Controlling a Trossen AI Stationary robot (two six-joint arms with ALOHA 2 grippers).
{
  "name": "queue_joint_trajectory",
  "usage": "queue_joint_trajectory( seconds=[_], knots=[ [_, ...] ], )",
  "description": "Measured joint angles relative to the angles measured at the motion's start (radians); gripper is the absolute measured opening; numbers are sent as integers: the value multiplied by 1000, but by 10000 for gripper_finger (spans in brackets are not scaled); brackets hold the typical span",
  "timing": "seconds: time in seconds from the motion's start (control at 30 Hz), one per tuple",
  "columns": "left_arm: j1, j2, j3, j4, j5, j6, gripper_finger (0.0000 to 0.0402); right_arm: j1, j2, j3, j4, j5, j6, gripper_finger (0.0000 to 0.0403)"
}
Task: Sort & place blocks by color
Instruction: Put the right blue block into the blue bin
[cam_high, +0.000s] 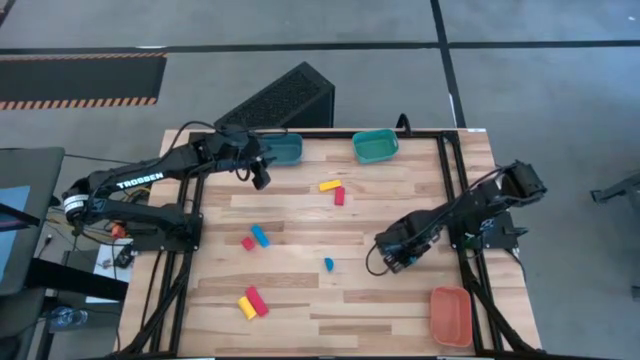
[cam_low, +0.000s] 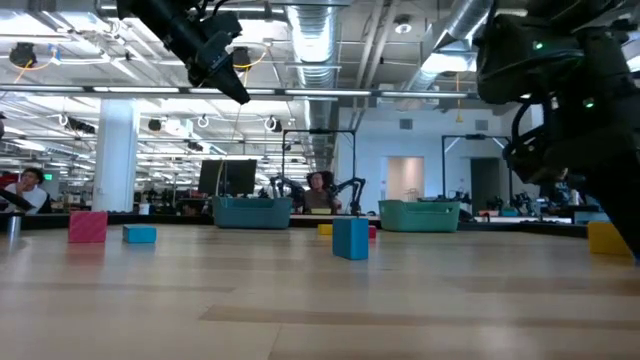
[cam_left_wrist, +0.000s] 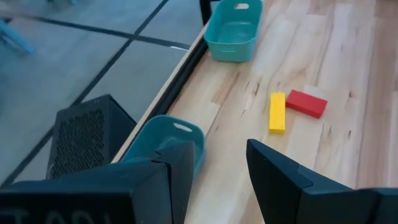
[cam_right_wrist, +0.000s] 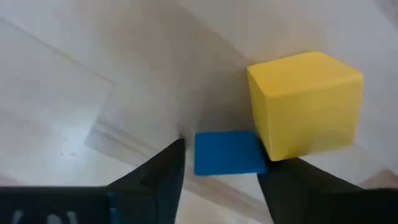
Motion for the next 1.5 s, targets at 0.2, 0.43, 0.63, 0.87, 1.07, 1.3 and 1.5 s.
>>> queue_joint_trajectory(
  seconds=[0.2, 0.43, 0.63, 0.87, 1.07, 1.3, 1.5],
  knots=[
    [-3, 0, 0, -31, 0, -83, 140, -10, -2, 2, 3, -47, -17, 131],
    [-3, 0, 0, -107, 76, -143, 140, 2, -1, 59, -5, -85, 4, 136],
    [-2, -4, -1, -14, 186, -143, 140, -54, -1, 184, 50, -40, 14, 139],
    [18, -5, -1, 88, 229, -115, 140, -208, -2, 307, 146, 68, -83, 131],
    [84, -5, -1, 83, 221, -102, 140, -423, 20, 365, 269, 102, -327, 135],
    [150, -8, 0, 78, 218, -163, 140, -645, 220, 574, 372, -7, -619, 135],
    [179, -9, 0, 44, 158, -231, 140, -689, 391, 835, 366, -64, -806, 135]
  ],
)
